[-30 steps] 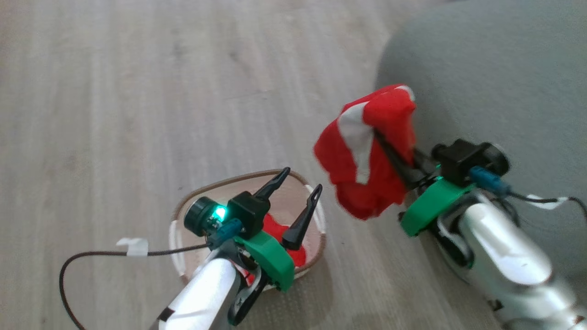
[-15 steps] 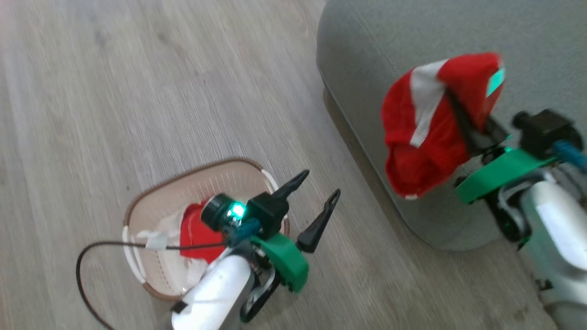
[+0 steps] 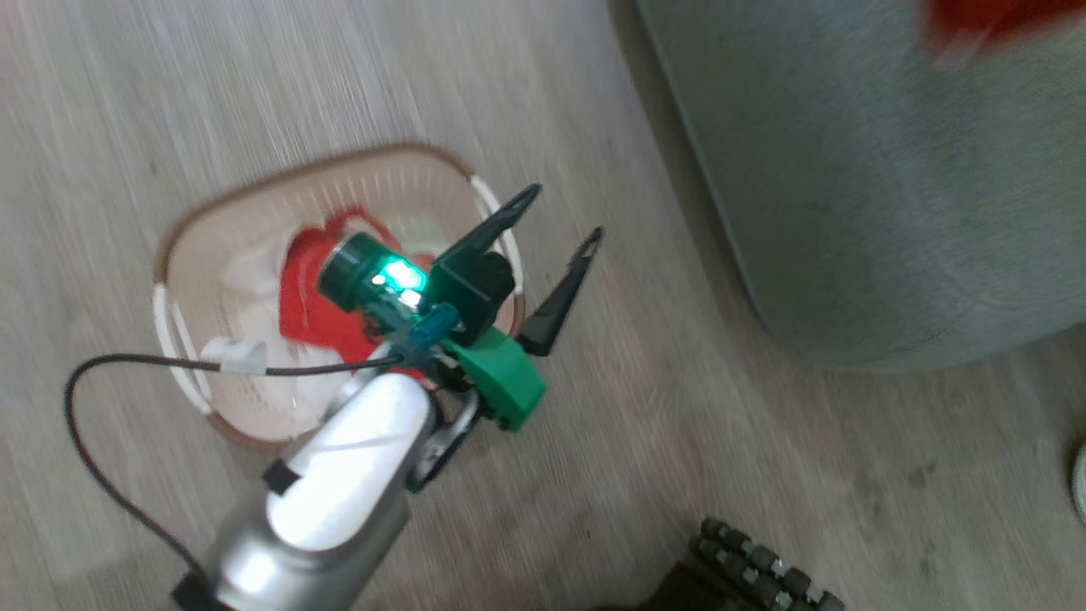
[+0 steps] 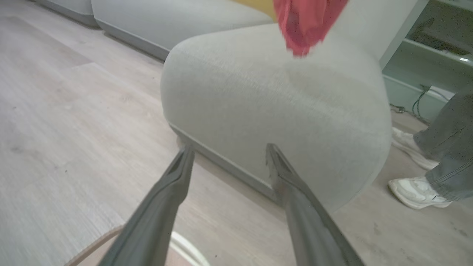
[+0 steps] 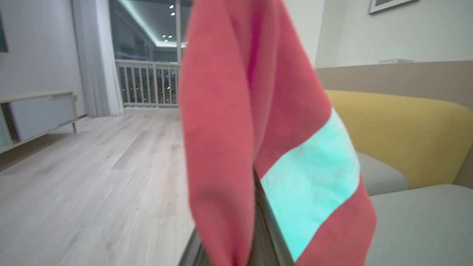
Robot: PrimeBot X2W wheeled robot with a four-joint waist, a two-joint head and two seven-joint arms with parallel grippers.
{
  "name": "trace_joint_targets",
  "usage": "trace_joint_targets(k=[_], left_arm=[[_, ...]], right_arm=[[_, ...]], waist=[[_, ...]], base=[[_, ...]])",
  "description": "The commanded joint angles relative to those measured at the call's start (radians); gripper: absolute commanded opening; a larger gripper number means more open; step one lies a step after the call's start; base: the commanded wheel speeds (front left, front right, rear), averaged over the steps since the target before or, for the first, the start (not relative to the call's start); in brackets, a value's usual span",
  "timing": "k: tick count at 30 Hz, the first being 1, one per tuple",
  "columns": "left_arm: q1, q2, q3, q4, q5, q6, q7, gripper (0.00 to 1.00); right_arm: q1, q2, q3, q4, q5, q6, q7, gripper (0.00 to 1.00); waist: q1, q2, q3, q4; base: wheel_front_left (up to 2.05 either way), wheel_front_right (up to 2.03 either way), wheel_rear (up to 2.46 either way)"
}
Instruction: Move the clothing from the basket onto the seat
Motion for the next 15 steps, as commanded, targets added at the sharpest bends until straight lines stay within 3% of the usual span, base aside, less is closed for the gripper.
trace_joint_targets(k=[1, 6, 10, 13, 15], left_arm=[[-0.013, 0.014, 0.022, -0.043, 0.013, 0.007, 0.006, 1.00], [0.001, 0.046, 0.015, -0.103, 0.020, 0.011, 0.033, 1.00], [0.007, 0.052, 0.012, -0.149, 0.019, 0.016, 0.037, 1.00], [0.018, 0.056, 0.009, -0.178, 0.016, 0.020, 0.037, 1.00], [0.026, 0.066, 0.012, -0.196, 0.017, 0.027, 0.041, 1.00]], right_arm=[[-0.038, -0.037, -0.018, -0.014, 0.010, 0.000, -0.004, 0.00], [-0.278, -0.114, -0.166, 0.140, 0.031, 0.000, 0.023, 0.00], [-0.388, -0.197, -0.262, 0.313, -0.064, 0.000, 0.029, 0.00], [-0.417, -0.226, -0.339, 0.440, -0.140, 0.000, 0.014, 0.00], [-0.416, -0.208, -0.390, 0.517, -0.176, 0.000, 0.004, 0.00]], waist=[[-0.0004, 0.0000, 0.105, 0.025], [-0.0004, 0.0000, 0.185, 0.079], [-0.0004, 0.0000, 0.244, 0.135], [-0.0004, 0.0000, 0.284, 0.168], [-0.0004, 0.0000, 0.313, 0.175]], base=[[0.00, 0.00, 0.00], [0.00, 0.00, 0.00], [0.00, 0.00, 0.00], [0.00, 0.00, 0.00], [0.00, 0.00, 0.00]])
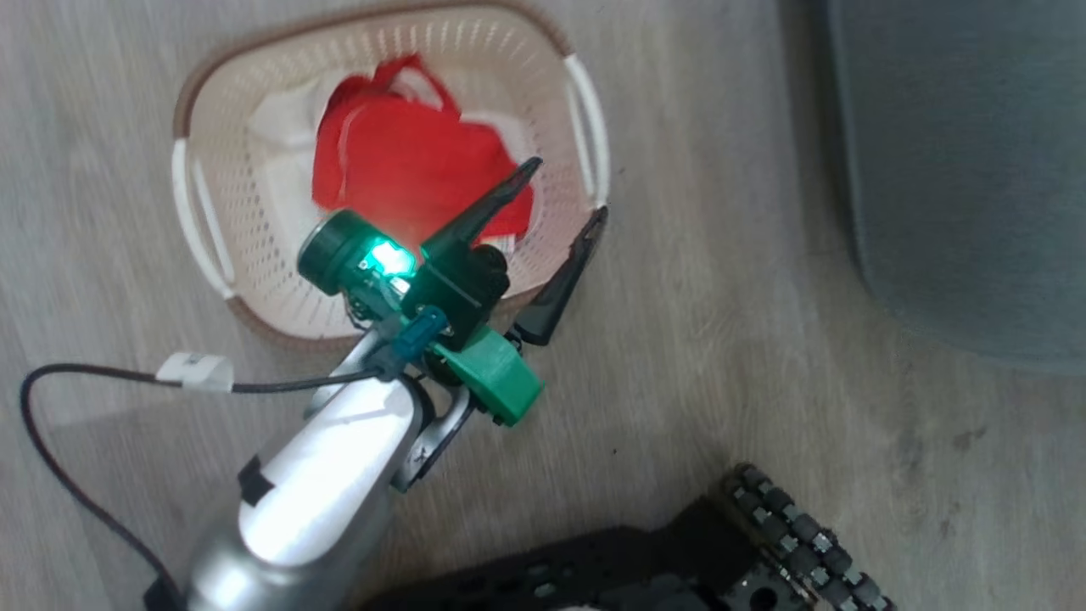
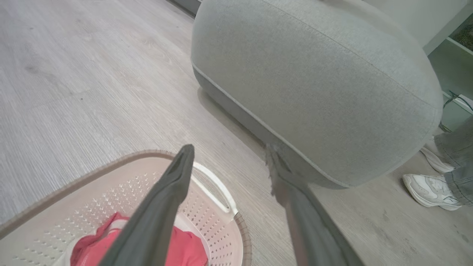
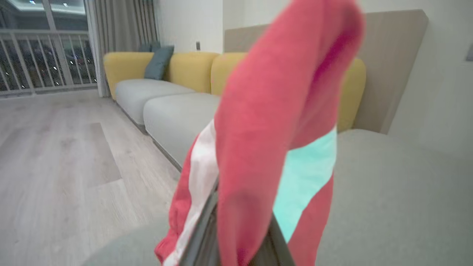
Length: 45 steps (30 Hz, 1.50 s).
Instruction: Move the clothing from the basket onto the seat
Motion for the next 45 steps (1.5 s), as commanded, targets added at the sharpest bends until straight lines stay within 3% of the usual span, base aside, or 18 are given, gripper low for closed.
trace_joint_targets(k=[1, 6, 7, 9, 10, 15, 23, 29, 34, 45], left_arm=[[0.027, 0.023, 0.021, -0.049, 0.004, 0.013, 0.009, 1.00], [0.049, 0.056, 0.029, -0.083, 0.005, 0.027, 0.029, 1.00], [0.050, 0.063, 0.033, -0.091, 0.006, 0.031, 0.033, 1.00], [0.054, 0.073, 0.039, -0.100, 0.004, 0.036, 0.038, 1.00], [0.056, 0.076, 0.042, -0.104, 0.001, 0.039, 0.041, 1.00], [0.057, 0.088, 0.058, -0.114, -0.009, 0.047, 0.039, 1.00], [0.047, 0.042, 0.059, -0.029, -0.071, 0.017, -0.009, 1.00], [0.079, 0.009, 0.088, 0.081, -0.140, 0.004, -0.073, 1.00], [0.116, -0.007, 0.120, 0.153, -0.177, 0.005, -0.115, 1.00], [0.258, -0.012, 0.294, 0.221, -0.178, 0.031, -0.140, 1.00]], right_arm=[[0.014, 0.004, -0.034, 0.026, -0.035, 0.000, -0.013, 0.00], [0.053, 0.128, -0.110, 0.057, -0.070, 0.000, -0.018, 0.00], [0.059, 0.146, -0.129, 0.052, -0.079, 0.000, -0.019, 0.10], [0.076, 0.174, -0.151, 0.055, -0.102, 0.000, -0.019, 0.64], [0.086, 0.181, -0.157, 0.058, -0.118, 0.000, -0.019, 1.00], [0.102, 0.208, -0.128, 0.083, -0.151, 0.000, -0.019, 1.00], [0.243, 0.213, 0.077, 0.004, -0.113, 0.000, -0.019, 1.00], [0.470, 0.208, 0.227, -0.155, -0.019, 0.000, -0.019, 1.00], [0.690, 0.218, 0.261, -0.334, 0.016, 0.000, -0.019, 1.00], [1.080, 0.372, 0.298, -0.664, -0.147, 0.000, -0.019, 1.00]], waist=[[-0.0002, 0.0001, 0.077, 0.046], [-0.0002, 0.0001, 0.121, 0.030], [-0.0002, 0.0001, 0.125, 0.024], [-0.0002, 0.0001, 0.118, 0.015], [-0.0002, 0.0001, 0.113, 0.011], [-0.0002, 0.0001, 0.077, -0.016], [-0.0002, 0.0001, -0.098, -0.037], [-0.0002, 0.0001, -0.260, -0.038], [-0.0002, 0.0001, -0.377, -0.004], [-0.0002, 0.0001, -0.583, 0.111]], base=[[0.00, 0.00, 0.00], [0.00, 0.00, 0.00], [0.00, 0.00, 0.00], [0.00, 0.00, 0.00], [0.00, 0.00, 0.00], [0.00, 0.00, 0.00], [0.00, 0.00, 0.00], [0.00, 0.00, 0.00], [0.00, 0.00, 0.00], [0.00, 0.00, 0.00]])
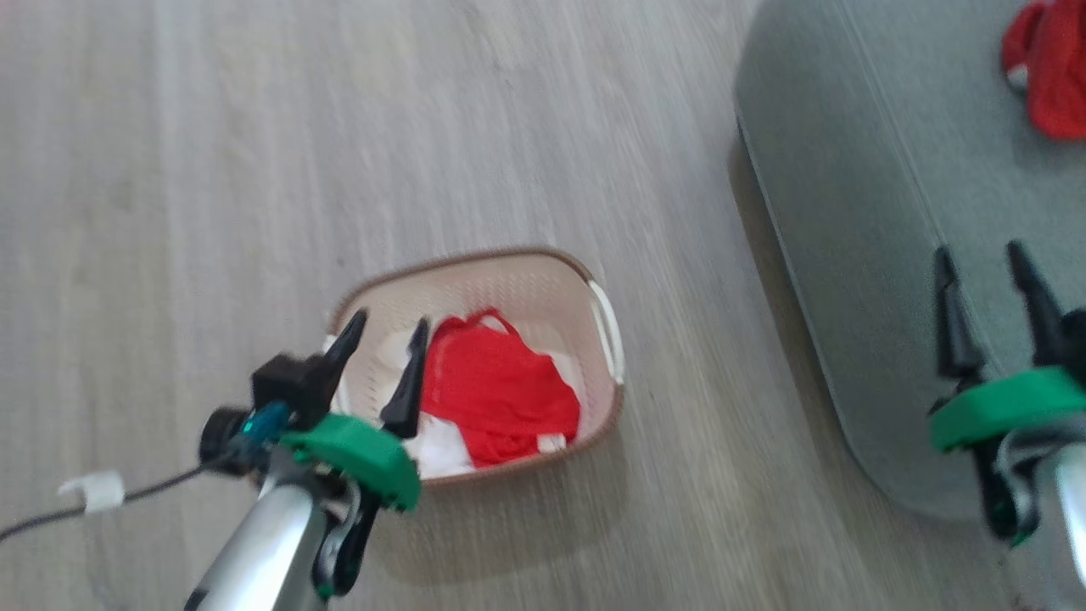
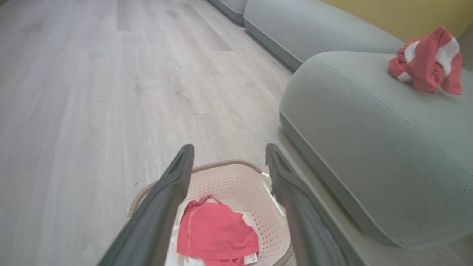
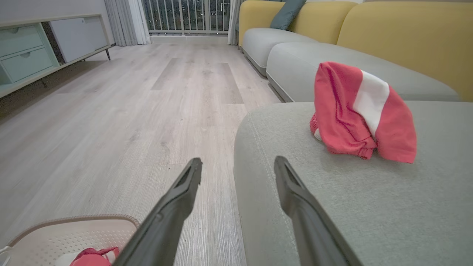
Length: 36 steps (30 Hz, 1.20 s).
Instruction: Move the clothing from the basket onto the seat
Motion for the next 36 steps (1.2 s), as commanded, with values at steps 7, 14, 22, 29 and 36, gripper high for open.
trace_joint_targets(k=[7, 14, 22, 29, 36], left_arm=[[0.099, -0.014, 0.195, -0.033, 0.071, 0.004, -0.014, 1.00], [0.166, -0.042, 0.296, -0.040, 0.116, -0.019, -0.014, 1.00], [0.205, -0.073, 0.382, -0.055, 0.168, -0.055, -0.014, 1.00], [0.202, -0.092, 0.419, -0.053, 0.199, -0.081, -0.014, 1.00], [0.203, -0.103, 0.439, -0.044, 0.220, -0.094, -0.014, 1.00]], right_arm=[[0.122, 0.099, 0.051, -0.121, -0.081, 0.000, -0.006, 1.00], [0.182, 0.159, 0.059, -0.105, -0.128, 0.000, -0.006, 1.00], [0.190, 0.185, 0.081, -0.083, -0.163, 0.000, -0.006, 1.00], [0.187, 0.187, 0.081, -0.082, -0.172, 0.000, -0.006, 1.00], [0.187, 0.187, 0.079, -0.077, -0.173, 0.000, -0.006, 1.00]], waist=[[0.0002, -0.0001, -0.158, 0.124], [0.0002, -0.0001, -0.207, 0.142], [0.0002, -0.0001, -0.223, 0.144], [0.0002, -0.0001, -0.227, 0.147], [0.0002, -0.0001, -0.234, 0.142]], base=[[0.00, 0.00, 0.00], [0.00, 0.00, 0.00], [0.00, 0.00, 0.00], [0.00, 0.00, 0.00], [0.00, 0.00, 0.00]])
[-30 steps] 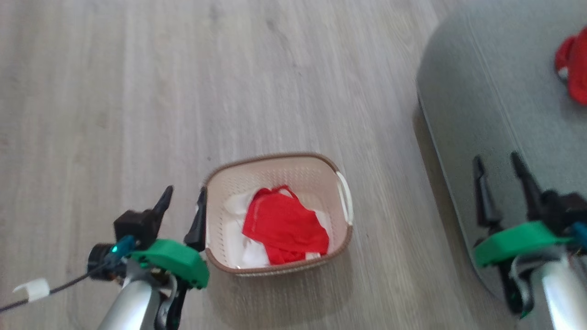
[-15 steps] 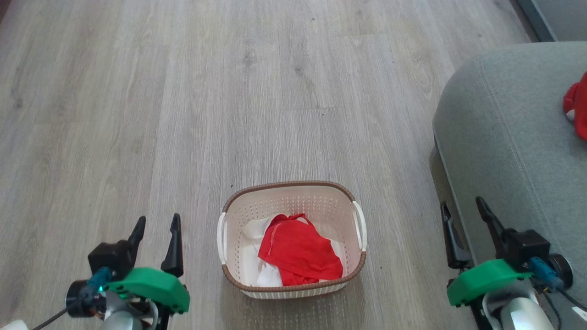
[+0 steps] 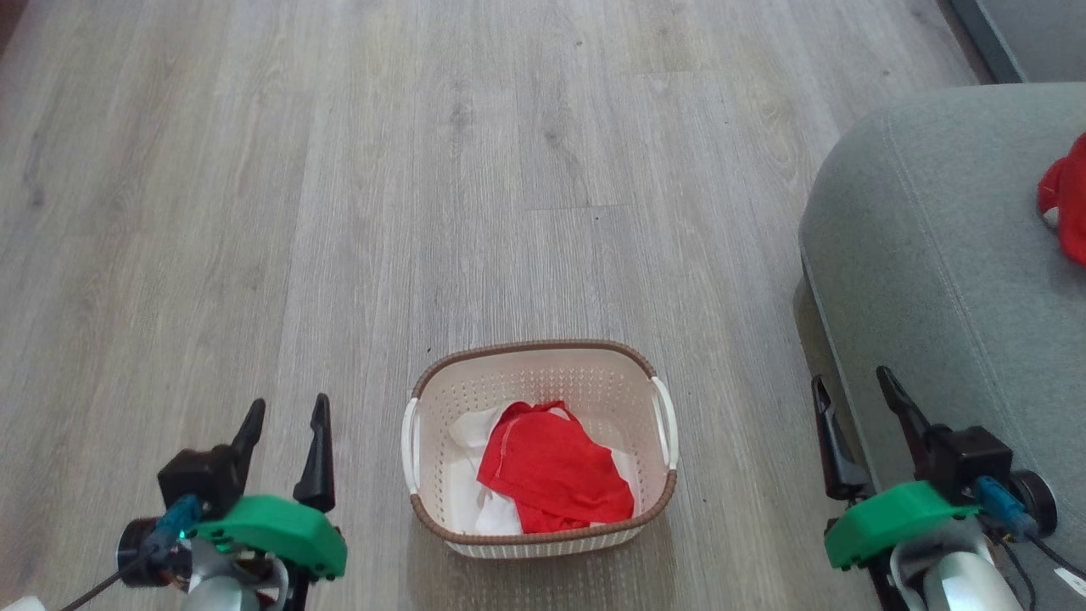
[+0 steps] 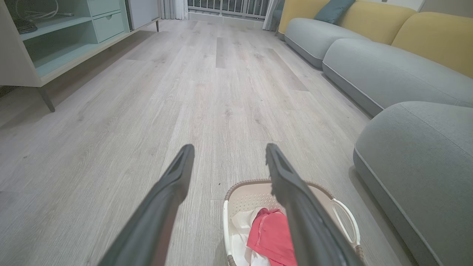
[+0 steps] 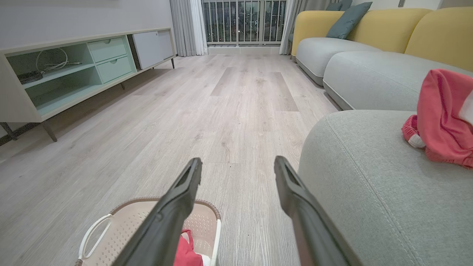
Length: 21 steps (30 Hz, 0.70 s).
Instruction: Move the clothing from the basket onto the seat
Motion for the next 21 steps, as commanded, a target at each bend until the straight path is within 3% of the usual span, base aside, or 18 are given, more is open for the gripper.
trace_joint_targets(k=[1, 15, 21], left_arm=[[-0.032, 0.001, 0.041, -0.027, 0.010, -0.004, -0.014, 1.00], [-0.034, -0.005, 0.045, -0.039, 0.020, -0.014, -0.014, 1.00], [-0.083, -0.005, 0.003, -0.041, 0.019, -0.012, -0.014, 1.00]], right_arm=[[-0.027, 0.000, 0.020, -0.027, -0.010, 0.000, -0.006, 1.00], [-0.034, -0.002, 0.012, -0.041, -0.007, 0.000, -0.006, 1.00], [-0.085, -0.001, -0.061, -0.096, -0.001, 0.000, -0.006, 1.00]], waist=[[0.0001, -0.0001, -0.001, -0.001], [0.0001, -0.0001, 0.011, -0.013], [0.0001, -0.0001, 0.122, -0.030]], base=[[0.00, 0.00, 0.00], [0.00, 0.00, 0.00], [0.00, 0.00, 0.00]])
